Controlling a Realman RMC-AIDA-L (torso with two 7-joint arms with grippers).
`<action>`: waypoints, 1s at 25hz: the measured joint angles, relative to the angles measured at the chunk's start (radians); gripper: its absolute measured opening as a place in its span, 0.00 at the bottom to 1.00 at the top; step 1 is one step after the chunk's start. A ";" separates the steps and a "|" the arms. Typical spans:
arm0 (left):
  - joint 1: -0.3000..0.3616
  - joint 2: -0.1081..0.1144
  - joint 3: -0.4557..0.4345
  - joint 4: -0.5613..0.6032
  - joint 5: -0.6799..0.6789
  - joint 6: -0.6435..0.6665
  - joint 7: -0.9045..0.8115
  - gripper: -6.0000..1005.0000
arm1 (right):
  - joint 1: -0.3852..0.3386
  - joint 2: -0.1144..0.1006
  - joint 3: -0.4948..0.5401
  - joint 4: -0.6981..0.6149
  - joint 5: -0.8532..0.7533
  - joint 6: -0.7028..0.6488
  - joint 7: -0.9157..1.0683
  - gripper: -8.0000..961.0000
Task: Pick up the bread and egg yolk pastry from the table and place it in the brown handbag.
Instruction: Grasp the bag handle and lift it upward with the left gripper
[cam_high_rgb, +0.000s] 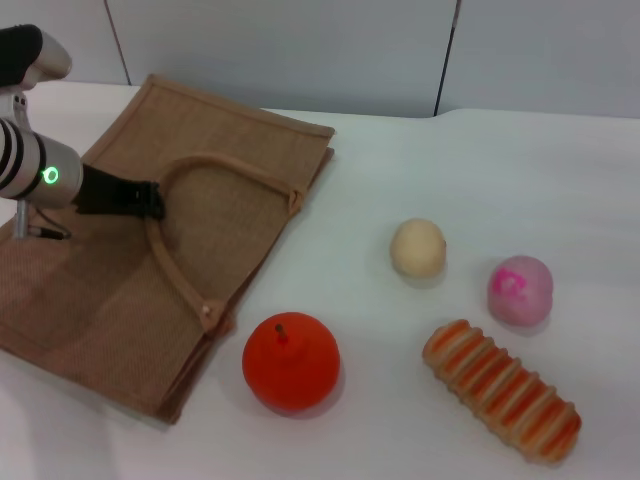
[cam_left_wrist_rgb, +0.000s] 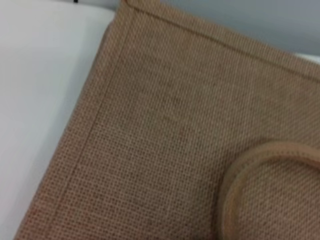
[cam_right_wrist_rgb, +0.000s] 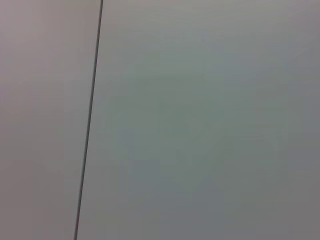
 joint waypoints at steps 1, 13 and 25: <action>0.001 -0.002 0.000 0.004 -0.013 0.002 0.009 0.15 | -0.001 0.000 0.000 0.000 0.000 0.001 0.000 0.91; 0.064 -0.005 -0.003 0.009 -0.429 -0.034 0.290 0.12 | -0.001 0.000 -0.001 0.000 0.000 0.001 -0.002 0.91; 0.181 -0.003 -0.012 -0.184 -1.093 -0.249 0.892 0.12 | -0.001 0.000 -0.002 0.000 0.000 0.001 0.003 0.91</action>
